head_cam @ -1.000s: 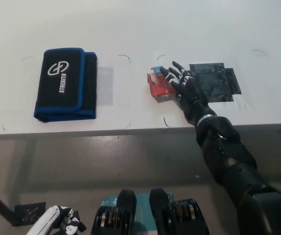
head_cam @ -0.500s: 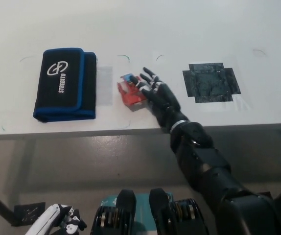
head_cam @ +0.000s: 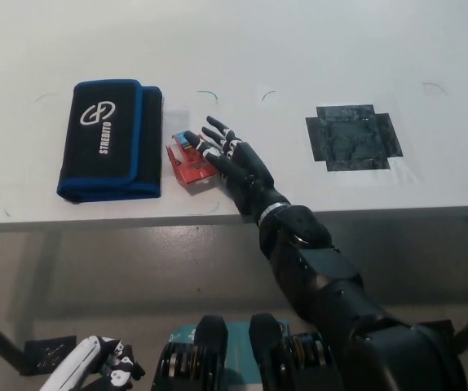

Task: Use the right hand to move the tape on the right hand side to the notebook on the left hand side

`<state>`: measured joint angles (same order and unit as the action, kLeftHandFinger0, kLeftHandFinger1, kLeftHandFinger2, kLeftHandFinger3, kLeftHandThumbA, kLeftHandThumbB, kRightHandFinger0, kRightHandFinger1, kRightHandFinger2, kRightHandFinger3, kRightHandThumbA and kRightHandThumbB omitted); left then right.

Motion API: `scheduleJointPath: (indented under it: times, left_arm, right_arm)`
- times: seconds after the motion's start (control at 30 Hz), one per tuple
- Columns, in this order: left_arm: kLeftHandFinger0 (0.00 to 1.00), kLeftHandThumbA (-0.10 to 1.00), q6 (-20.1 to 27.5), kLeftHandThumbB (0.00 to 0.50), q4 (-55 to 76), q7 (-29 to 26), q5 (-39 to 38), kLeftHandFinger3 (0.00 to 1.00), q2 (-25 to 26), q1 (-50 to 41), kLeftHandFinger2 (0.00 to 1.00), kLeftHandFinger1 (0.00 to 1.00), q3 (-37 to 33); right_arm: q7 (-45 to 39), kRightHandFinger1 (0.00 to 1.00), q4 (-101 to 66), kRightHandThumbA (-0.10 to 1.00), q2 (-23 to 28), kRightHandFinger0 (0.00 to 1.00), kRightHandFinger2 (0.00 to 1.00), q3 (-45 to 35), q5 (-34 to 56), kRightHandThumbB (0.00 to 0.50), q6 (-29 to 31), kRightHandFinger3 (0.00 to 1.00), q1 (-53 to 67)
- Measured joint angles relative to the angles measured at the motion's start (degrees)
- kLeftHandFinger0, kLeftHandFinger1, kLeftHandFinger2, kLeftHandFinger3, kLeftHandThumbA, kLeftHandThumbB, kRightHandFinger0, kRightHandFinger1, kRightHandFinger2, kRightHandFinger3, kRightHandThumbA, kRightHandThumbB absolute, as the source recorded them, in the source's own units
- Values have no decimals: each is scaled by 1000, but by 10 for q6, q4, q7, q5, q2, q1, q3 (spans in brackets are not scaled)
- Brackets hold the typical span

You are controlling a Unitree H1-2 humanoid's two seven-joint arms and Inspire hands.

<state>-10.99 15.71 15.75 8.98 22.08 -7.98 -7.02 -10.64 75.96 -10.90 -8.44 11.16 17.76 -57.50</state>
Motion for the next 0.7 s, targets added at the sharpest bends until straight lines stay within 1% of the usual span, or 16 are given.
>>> scheduleJointPath:
  times: [0.03, 0.07, 0.13, 0.17, 0.3, 0.37, 0.47, 0.5, 0.57, 0.63, 0.67, 0.7]
  left_arm:
    - [365, 394, 0, 18, 0, 0, 0, 565, 0, 0, 456, 390, 0]
    - [365, 396, 0, 22, 0, 0, 0, 565, 0, 0, 455, 389, 0]
    - [365, 405, 0, 33, 0, 0, 0, 565, 0, 0, 457, 392, 0]
    - [364, 410, 0, 34, 0, 1, 0, 565, 0, 0, 460, 394, 0]
    - [356, 425, -1, 29, 2, 1, 0, 570, 0, -1, 463, 390, 0]
    - [342, 439, -2, 29, 5, 2, 0, 575, 0, -5, 467, 386, 0]
    - [330, 442, -2, 25, 5, 2, 1, 569, 0, -8, 460, 376, 0]
    - [338, 428, -2, 13, 5, 3, 1, 565, 0, -9, 460, 376, 0]
    - [333, 406, -2, 18, 5, 3, 2, 564, 0, -10, 459, 378, -1]
    - [310, 395, -2, 14, 5, 4, 3, 563, 1, -10, 445, 360, -1]
    - [293, 387, -2, 20, 5, 4, 3, 557, 1, -11, 436, 349, -1]
    - [291, 388, -2, 20, 5, 5, 3, 554, 1, -12, 435, 348, -1]
  right_arm:
    - [0, 1000, 0, 1000, 0, 1000, 1000, 0, 0, 429, 0, 1000, 0]
    - [0, 1000, 0, 1000, 1, 1000, 1000, 0, 0, 400, 0, 1000, 0]
    - [0, 1000, 0, 1000, 2, 1000, 1000, 0, 0, 389, 0, 1000, 0]
    - [0, 1000, 0, 1000, 3, 1000, 1000, 0, 0, 408, 0, 1000, 0]
    - [-5, 1000, -1, 1000, 20, 1000, 1000, 3, 0, 409, 0, 1000, 1]
    - [-8, 1000, -5, 1000, 36, 1000, 1000, 4, 0, 417, 0, 1000, 3]
    - [-11, 1000, -21, 1000, 59, 1000, 1000, 5, -1, 462, 0, 1000, 11]
    - [-12, 1000, -28, 1000, 69, 1000, 1000, 7, -2, 485, 0, 1000, 16]
    - [-13, 1000, -50, 1000, 92, 1000, 1000, 13, -8, 500, 0, 1000, 32]
    - [-14, 1000, -92, 1000, 115, 1000, 1000, 15, -11, 500, -1, 1000, 57]
    - [-15, 1000, -107, 1000, 126, 1000, 1000, 16, -12, 464, -3, 1000, 67]
    - [-15, 1000, -134, 1000, 136, 1000, 1000, 15, -12, 452, -5, 1000, 81]
